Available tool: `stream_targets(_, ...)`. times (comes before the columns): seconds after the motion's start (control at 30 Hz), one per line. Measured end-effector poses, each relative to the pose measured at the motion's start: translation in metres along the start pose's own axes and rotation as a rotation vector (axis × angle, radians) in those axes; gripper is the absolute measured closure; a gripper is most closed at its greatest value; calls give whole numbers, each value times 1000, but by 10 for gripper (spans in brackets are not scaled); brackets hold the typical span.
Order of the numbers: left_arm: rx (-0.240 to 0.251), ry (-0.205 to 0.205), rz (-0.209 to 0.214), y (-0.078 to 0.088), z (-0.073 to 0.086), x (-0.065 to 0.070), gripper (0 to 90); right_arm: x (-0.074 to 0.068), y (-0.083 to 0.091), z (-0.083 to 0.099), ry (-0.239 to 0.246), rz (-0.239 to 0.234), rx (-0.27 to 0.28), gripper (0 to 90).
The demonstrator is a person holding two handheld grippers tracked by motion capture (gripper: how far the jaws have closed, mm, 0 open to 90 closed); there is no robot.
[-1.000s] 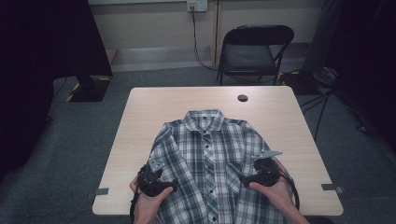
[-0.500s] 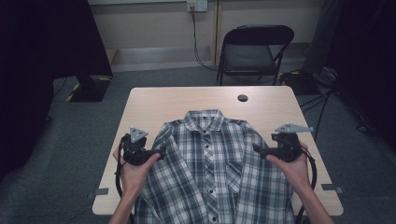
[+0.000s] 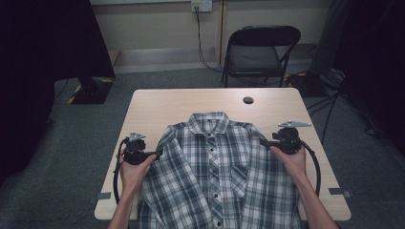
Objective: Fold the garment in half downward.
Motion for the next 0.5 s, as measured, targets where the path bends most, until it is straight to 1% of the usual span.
stream_targets(0.07, -19, -11, 13, -5, 2, 2, 212, 4, -6, 1, -9, 4, -8, 359)
stream_targets(0.13, -23, -8, 20, -7, 3, 3, 225, 7, -12, 2, -10, 3, -18, 377)
stream_targets(0.23, -29, -8, 33, -10, 5, 5, 238, 11, -23, 4, -7, 19, -42, 408)
stream_targets(0.3, -40, -9, 28, -13, 7, 5, 244, 13, -30, 3, -5, 26, -53, 433)
stream_targets(0.37, -45, -4, 31, -15, 8, 5, 248, 12, -36, 2, -9, 23, -66, 446)
stream_targets(0.43, -38, 4, 31, -16, 9, 5, 244, 9, -40, 3, 6, 30, -74, 455)
stream_targets(0.5, -42, 13, 26, -16, 11, 4, 245, 8, -43, 6, 17, 45, -84, 459)
Point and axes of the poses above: each handheld gripper's, and its own axes: y roughly backward along the jaws, z roughly out of its underside, x roughly to its right, the point moved 6 cm from there along -y, roughly forward along the jaws, and after that the axes turned 15 degrees about -y, right-handed, at the moved point
